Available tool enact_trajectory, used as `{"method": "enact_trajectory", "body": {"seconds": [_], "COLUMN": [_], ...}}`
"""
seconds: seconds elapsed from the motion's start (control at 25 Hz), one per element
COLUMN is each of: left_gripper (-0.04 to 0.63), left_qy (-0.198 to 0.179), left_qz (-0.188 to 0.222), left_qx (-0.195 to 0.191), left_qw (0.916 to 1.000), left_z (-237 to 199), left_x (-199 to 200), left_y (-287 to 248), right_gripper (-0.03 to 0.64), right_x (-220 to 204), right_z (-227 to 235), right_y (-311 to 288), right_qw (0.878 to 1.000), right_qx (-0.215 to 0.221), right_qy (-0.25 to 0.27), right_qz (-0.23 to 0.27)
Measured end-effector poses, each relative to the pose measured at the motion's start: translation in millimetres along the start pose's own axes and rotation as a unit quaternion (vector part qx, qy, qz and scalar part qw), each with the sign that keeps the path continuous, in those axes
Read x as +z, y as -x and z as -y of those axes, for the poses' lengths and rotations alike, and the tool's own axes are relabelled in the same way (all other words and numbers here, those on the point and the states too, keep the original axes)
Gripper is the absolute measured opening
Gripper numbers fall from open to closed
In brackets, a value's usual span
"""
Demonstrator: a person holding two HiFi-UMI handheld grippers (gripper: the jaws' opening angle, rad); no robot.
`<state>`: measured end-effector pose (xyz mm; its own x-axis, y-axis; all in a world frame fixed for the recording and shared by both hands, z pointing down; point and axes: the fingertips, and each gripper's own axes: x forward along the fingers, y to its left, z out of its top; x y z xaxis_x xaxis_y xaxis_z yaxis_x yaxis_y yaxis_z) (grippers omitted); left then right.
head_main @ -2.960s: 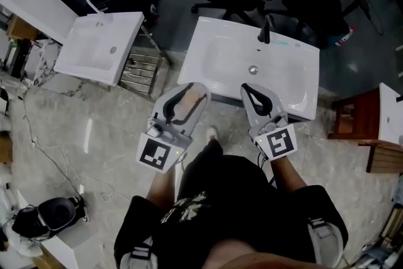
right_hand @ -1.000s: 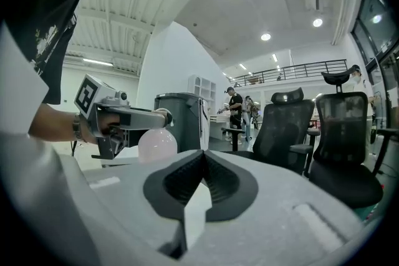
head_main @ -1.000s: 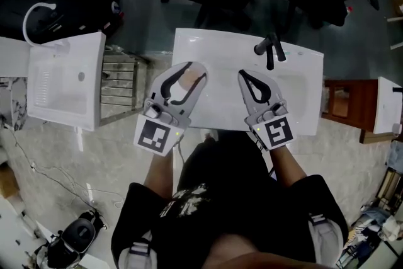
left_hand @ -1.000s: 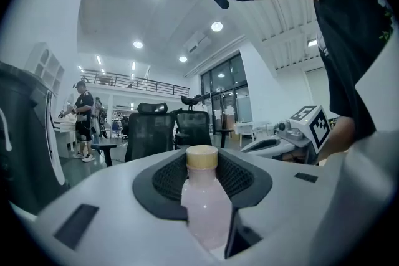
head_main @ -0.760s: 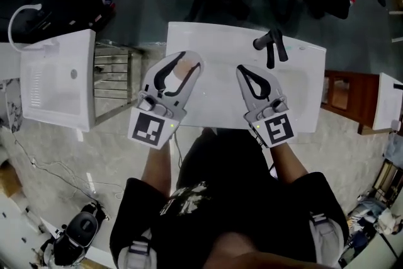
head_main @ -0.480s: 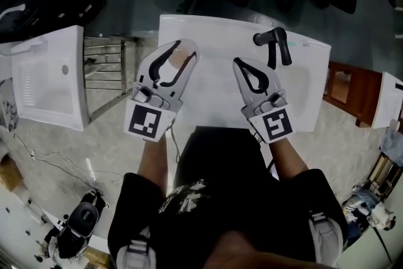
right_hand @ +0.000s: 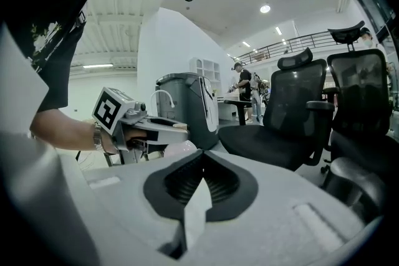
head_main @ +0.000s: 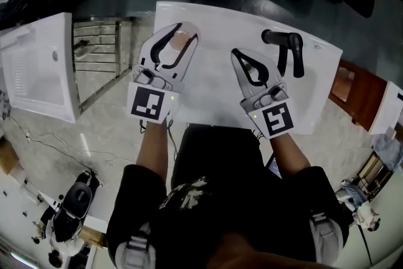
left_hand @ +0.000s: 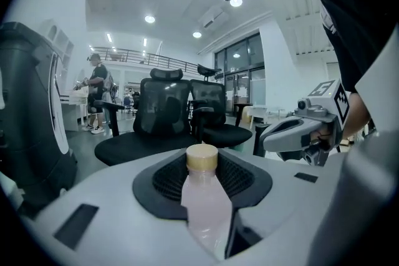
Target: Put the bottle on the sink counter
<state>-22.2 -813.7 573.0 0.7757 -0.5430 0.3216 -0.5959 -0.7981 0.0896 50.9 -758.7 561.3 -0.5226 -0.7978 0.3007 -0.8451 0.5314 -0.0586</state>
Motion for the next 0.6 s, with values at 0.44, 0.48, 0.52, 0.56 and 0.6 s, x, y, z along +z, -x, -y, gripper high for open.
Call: {"method": "enact_trajectory", "body": {"seconds": [0.44, 0.48, 0.52, 0.56, 0.6], "left_gripper": [0.152, 0.151, 0.152, 0.150, 0.151], "left_qy": [0.008, -0.001, -0.003, 0.003, 0.016], "left_qz": [-0.021, -0.016, -0.013, -0.012, -0.013], "left_qx": [0.023, 0.019, 0.017, 0.019, 0.024], "left_qw": [0.9995, 0.9997, 0.9998, 0.9997, 0.9995], "left_z": [-34, -36, -37, -38, -39], "left_x": [-60, -64, -68, -71, -72], "left_y": [-30, -32, -33, -34, -35], "right_gripper": [-0.005, -0.006, -0.006, -0.005, -0.005], "right_x": [-29, -31, -34, -36, -39], "right_z": [2, 2, 1, 0, -1], "right_y": [-31, -31, -31, -31, -32], "right_qw": [0.999, 0.999, 0.999, 0.999, 0.999], "right_qx": [0.022, 0.023, 0.025, 0.027, 0.030], "right_qy": [-0.018, -0.020, -0.022, -0.024, -0.025], "right_qz": [-0.017, -0.019, -0.021, -0.024, -0.027]}}
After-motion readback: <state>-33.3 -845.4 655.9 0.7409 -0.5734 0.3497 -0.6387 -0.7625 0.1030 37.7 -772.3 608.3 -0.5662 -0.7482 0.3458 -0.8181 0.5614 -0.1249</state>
